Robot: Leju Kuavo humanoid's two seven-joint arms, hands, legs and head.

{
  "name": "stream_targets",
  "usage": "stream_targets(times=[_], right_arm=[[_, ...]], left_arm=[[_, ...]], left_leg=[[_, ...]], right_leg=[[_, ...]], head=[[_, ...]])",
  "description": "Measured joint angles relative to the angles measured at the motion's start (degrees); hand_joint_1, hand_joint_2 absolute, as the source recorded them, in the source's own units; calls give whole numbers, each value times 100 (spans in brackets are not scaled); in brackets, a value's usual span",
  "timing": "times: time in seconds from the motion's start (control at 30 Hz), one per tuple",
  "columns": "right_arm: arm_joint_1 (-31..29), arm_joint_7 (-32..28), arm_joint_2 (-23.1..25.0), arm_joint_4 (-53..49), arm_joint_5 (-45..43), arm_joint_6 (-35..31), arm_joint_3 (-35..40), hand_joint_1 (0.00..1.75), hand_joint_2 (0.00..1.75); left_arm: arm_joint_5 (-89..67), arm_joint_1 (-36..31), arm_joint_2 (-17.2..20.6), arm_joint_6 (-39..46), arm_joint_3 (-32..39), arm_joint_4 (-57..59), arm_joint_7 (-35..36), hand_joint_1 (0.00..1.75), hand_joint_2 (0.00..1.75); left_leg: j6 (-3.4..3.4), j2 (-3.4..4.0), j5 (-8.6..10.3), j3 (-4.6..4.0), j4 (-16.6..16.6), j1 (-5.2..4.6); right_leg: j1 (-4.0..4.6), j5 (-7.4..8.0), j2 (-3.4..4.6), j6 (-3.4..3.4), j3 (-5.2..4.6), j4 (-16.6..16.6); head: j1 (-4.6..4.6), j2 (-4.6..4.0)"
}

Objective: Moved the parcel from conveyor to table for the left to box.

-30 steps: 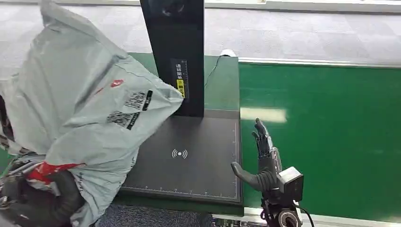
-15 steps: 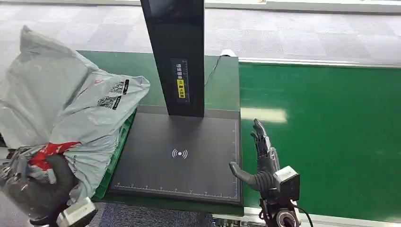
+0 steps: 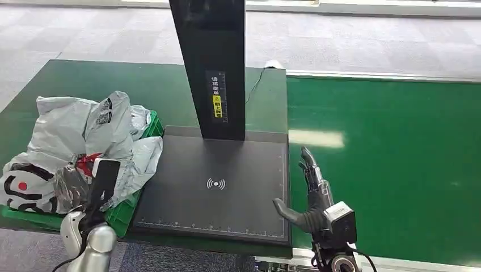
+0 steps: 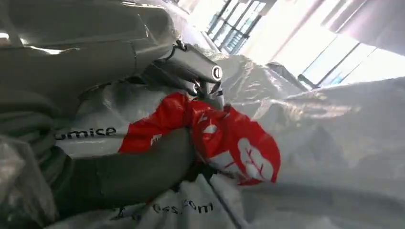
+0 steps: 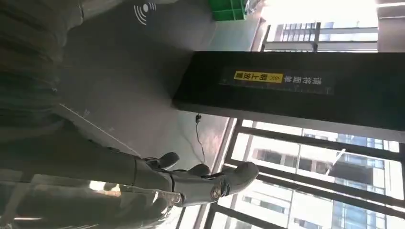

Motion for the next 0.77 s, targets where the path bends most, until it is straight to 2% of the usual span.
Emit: stream_targets(times=[0.33,0.47,0.63,0.77], right_arm=[[73,4,37,-17,35,35,-24,0,175],[69,4,37,-17,35,37,-24,0,175],[33,7,37,-17,7,37,-24,0,175],[-16,7,37,-15,-9,35,-22,0,175]], left_arm=[[214,-44,118,709,328,247,-418,0,175],[713,97,26,1038,402,17,-1558,0,175],[1323,299,-348,1040,542,-648,-3022,0,175],[1585,418,-665,1040,601,-1162,-3600,0,175]], left_leg=[[-1,1,2,1,0,1],[-1,1,1,-8,1,0],[-1,1,-3,-16,1,-1],[0,2,-4,-17,1,0]], right_leg=[[1,0,0,0,0,0],[1,0,0,0,-8,0],[0,0,0,1,-14,0],[0,0,1,1,-15,0]], head=[[2,0],[0,0],[0,0],[2,0]])
